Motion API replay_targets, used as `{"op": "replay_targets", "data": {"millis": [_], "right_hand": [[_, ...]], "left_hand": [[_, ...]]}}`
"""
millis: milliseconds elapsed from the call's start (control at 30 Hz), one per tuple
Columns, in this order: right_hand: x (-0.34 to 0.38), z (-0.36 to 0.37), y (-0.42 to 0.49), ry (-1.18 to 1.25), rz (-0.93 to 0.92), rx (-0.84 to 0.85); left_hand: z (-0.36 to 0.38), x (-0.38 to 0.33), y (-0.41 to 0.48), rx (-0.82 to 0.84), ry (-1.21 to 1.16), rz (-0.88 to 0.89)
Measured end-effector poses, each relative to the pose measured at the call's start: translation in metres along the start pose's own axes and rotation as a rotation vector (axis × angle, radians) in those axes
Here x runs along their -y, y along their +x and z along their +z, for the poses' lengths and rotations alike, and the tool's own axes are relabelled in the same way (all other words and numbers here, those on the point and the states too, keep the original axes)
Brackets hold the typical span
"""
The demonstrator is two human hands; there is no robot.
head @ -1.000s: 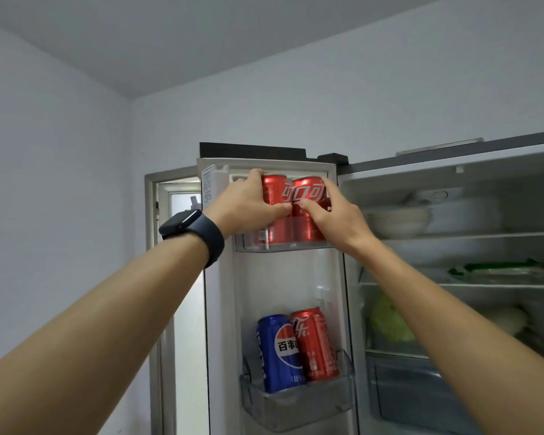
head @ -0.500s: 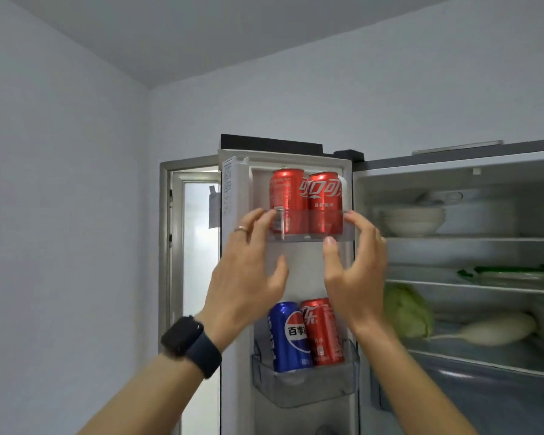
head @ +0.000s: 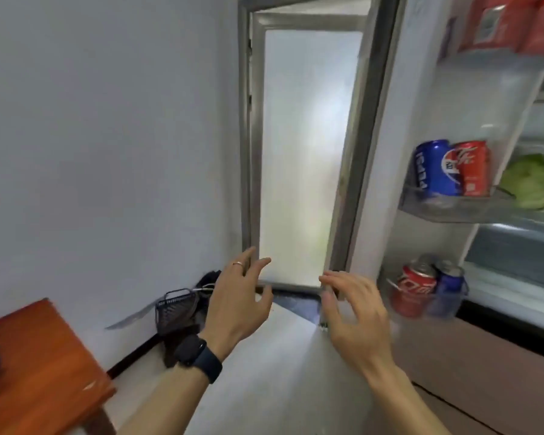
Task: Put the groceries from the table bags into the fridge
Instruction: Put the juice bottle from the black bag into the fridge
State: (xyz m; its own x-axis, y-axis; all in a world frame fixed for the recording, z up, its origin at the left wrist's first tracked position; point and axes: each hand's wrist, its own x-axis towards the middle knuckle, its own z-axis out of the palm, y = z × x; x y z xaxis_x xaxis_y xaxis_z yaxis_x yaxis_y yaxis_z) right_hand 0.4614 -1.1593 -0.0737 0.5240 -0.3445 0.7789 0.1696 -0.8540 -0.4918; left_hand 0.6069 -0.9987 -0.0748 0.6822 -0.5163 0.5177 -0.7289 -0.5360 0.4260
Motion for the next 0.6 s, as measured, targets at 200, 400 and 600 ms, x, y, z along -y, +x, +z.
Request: {"op": "replay_targets", "data": {"millis": [200, 400, 600], "right_hand": [[0.075, 0.129, -0.101, 0.010, 0.135, 0.448], [0.157, 0.230, -0.169, 0.076, 0.154, 0.778], [0.216, 0.310, -0.208, 0.159, 0.096, 1.032]], "left_hand": [[-0.043, 0.137, -0.131, 0.179, 0.094, -0.320], [-0.104, 0.237, -0.247, 0.196, 0.163, -0.600], [-0.161, 0.307, -0.316, 0.149, 0.166, -0.805]]}}
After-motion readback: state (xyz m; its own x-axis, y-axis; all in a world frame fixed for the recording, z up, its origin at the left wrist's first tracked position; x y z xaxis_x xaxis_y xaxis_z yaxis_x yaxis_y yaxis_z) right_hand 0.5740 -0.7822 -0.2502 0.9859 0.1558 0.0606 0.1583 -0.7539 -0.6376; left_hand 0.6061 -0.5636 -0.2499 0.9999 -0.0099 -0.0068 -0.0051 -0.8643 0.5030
